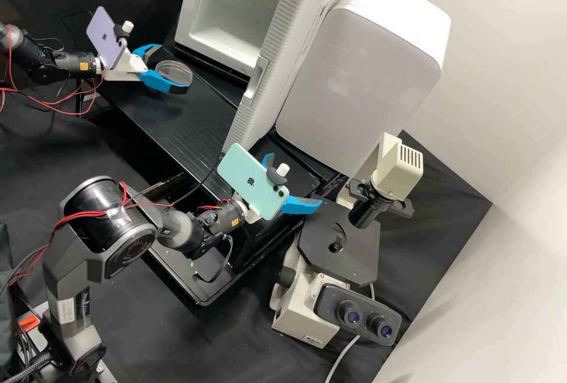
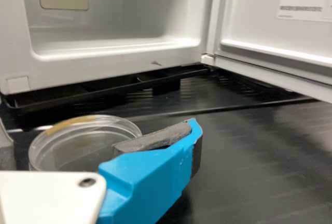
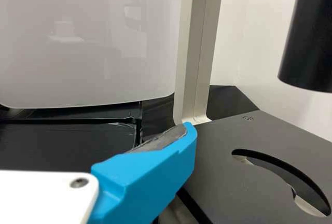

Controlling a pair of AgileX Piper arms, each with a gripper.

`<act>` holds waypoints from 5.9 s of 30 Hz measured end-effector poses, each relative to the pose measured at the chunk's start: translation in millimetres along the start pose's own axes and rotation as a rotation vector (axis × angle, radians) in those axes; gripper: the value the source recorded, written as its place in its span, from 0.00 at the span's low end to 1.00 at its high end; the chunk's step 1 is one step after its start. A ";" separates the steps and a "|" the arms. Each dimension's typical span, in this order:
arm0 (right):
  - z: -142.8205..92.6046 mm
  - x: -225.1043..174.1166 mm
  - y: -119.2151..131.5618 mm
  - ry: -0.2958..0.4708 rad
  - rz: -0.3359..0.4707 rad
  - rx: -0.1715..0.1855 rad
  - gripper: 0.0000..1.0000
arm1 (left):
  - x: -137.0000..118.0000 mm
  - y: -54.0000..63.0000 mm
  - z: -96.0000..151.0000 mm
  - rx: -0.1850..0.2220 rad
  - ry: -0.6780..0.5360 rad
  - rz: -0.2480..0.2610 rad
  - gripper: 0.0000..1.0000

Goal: Place the petri dish in the incubator

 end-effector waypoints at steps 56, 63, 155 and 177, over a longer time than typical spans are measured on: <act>0.0 0.0 0.0 0.000 0.000 0.000 1.00 | 12.7 -22.2 6.4 0.010 0.020 -0.071 1.00; 0.0 0.0 0.0 0.000 0.000 0.000 1.00 | 14.6 -20.9 6.6 0.010 0.022 -0.079 1.00; 0.0 0.0 0.0 0.000 0.000 0.000 1.00 | 26.4 -27.7 0.4 0.024 0.044 -0.030 0.00; 0.0 0.0 0.0 0.000 0.000 0.000 1.00 | 26.4 -27.7 0.3 0.023 0.046 -0.030 0.00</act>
